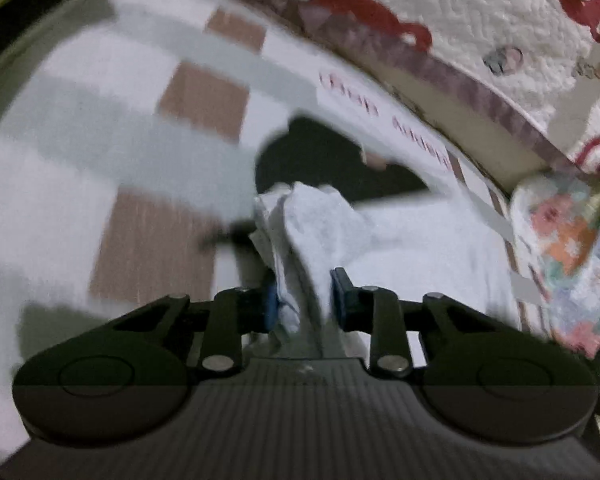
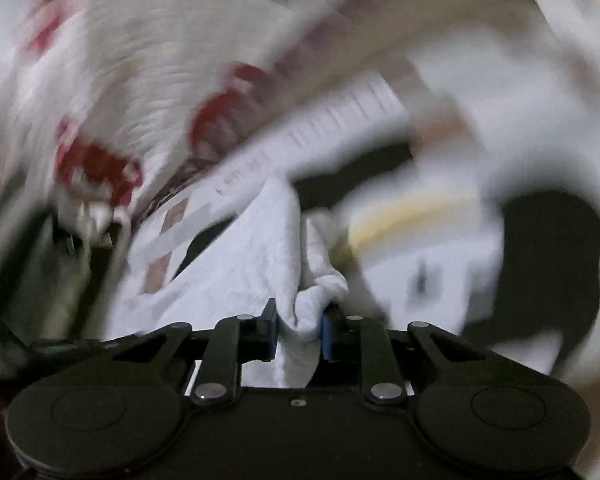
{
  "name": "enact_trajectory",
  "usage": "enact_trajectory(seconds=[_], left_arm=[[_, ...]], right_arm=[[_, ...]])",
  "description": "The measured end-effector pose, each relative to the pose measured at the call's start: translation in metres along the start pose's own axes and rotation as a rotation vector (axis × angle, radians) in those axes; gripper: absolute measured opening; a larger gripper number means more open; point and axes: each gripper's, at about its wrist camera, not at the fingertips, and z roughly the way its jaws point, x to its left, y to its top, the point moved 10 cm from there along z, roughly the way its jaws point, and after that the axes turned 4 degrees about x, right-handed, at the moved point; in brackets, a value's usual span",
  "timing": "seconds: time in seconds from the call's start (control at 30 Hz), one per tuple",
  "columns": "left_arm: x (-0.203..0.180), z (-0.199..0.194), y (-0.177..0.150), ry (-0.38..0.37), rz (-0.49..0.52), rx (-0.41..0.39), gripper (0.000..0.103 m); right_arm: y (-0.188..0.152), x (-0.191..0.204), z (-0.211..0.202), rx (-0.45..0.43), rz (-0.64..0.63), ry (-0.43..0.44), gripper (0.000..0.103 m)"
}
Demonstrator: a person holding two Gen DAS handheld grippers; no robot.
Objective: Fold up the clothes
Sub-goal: 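Lift the folded shirt with both grippers and carry it toward the clothes stack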
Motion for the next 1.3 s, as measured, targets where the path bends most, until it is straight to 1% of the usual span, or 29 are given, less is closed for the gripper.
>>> enact_trajectory(seconds=[0.03,0.1,0.13,0.17,0.2,0.27,0.33,0.37,0.4,0.47,0.5,0.53,0.57,0.63,0.67,0.7,0.73,0.77,0.8,0.93,1.0,1.07,1.1,1.13,1.17,1.2,1.23,1.27,1.3], left_arm=[[0.001,-0.001,-0.006,-0.001,-0.017,0.019,0.035],[0.005,-0.003,-0.004,0.054,0.004,-0.001,0.058],[0.008,-0.004,-0.001,0.095,0.012,-0.024,0.062],[0.009,-0.003,0.001,0.093,0.007,-0.032,0.067],[0.01,-0.002,0.002,0.085,0.0,-0.038,0.068],[0.011,0.0,0.005,0.069,-0.014,-0.05,0.068],[0.013,0.003,0.009,0.053,-0.028,-0.061,0.073],[0.013,0.004,0.01,0.045,-0.035,-0.067,0.076],[0.011,0.007,0.012,-0.01,-0.063,-0.057,0.076],[0.002,0.019,0.01,-0.185,-0.16,-0.003,0.075],[0.0,0.023,0.01,-0.21,-0.186,-0.008,0.075],[-0.001,0.027,0.01,-0.226,-0.208,-0.018,0.075],[-0.004,0.028,0.012,-0.216,-0.181,-0.024,0.074],[-0.007,0.031,0.013,-0.154,-0.114,-0.038,0.054],[-0.009,0.033,0.013,-0.123,-0.08,-0.045,0.032],[-0.01,0.034,0.013,-0.091,-0.047,-0.052,0.029],[-0.013,0.032,0.014,-0.078,-0.027,-0.064,0.027],[-0.018,0.026,0.014,-0.069,0.002,-0.079,0.023],[-0.022,0.02,0.013,-0.061,0.032,-0.094,0.022],[-0.051,0.002,0.009,0.001,0.214,-0.149,0.02],[-0.054,0.001,0.008,0.014,0.215,-0.148,0.02],[-0.057,0.001,0.007,0.027,0.211,-0.144,0.021],[-0.051,0.005,0.007,0.017,0.16,-0.123,0.022],[-0.045,0.008,0.007,0.004,0.111,-0.1,0.023],[-0.037,0.012,0.007,-0.008,0.055,-0.081,0.027],[-0.03,0.014,0.009,-0.027,0.005,-0.079,0.03],[-0.023,0.015,0.01,-0.046,-0.044,-0.079,0.032],[-0.02,0.015,0.012,-0.054,-0.068,-0.085,0.035],[-0.016,0.015,0.015,-0.06,-0.088,-0.091,0.041]], right_arm=[[0.006,0.0,0.003,-0.004,-0.031,-0.013,0.022],[0.01,-0.004,0.017,0.023,-0.05,-0.048,0.024],[0.009,-0.008,0.023,0.032,-0.048,-0.078,0.027],[0.008,-0.011,0.025,0.034,-0.034,-0.093,0.032],[0.005,-0.013,0.024,0.03,-0.009,-0.094,0.033],[-0.001,-0.019,0.02,0.035,0.065,-0.094,0.054],[-0.012,-0.027,0.014,0.064,0.184,-0.06,0.06],[-0.019,-0.03,0.011,0.083,0.26,-0.03,0.061],[-0.027,-0.032,0.011,0.101,0.341,0.01,0.061],[-0.037,-0.031,0.016,0.122,0.469,0.095,0.066],[-0.041,-0.03,0.019,0.13,0.529,0.137,0.066],[-0.042,-0.027,0.023,0.131,0.556,0.164,0.067],[-0.041,-0.024,0.027,0.125,0.553,0.179,0.067],[-0.033,-0.017,0.036,0.101,0.497,0.183,0.069],[-0.029,-0.014,0.039,0.086,0.461,0.181,0.07],[-0.023,-0.011,0.042,0.071,0.423,0.18,0.069],[-0.018,-0.007,0.044,0.055,0.385,0.178,0.05],[-0.012,-0.003,0.045,0.037,0.334,0.183,0.036],[-0.004,0.002,0.043,0.017,0.272,0.194,0.035],[0.027,0.026,0.032,-0.066,-0.036,0.126,0.033],[0.044,0.04,0.037,-0.086,-0.186,0.086,0.033],[0.059,0.047,0.047,-0.079,-0.273,0.058,0.035],[0.063,0.046,0.052,-0.064,-0.278,0.052,0.037],[0.064,0.041,0.056,-0.038,-0.25,0.053,0.041],[0.065,0.036,0.061,-0.012,-0.222,0.055,0.042],[0.065,0.028,0.064,0.01,-0.177,0.057,0.043],[0.062,0.019,0.066,0.022,-0.116,0.065,0.048],[0.058,0.01,0.067,0.032,-0.051,0.078,0.053],[0.055,0.0,0.067,0.043,0.017,0.094,0.055]])
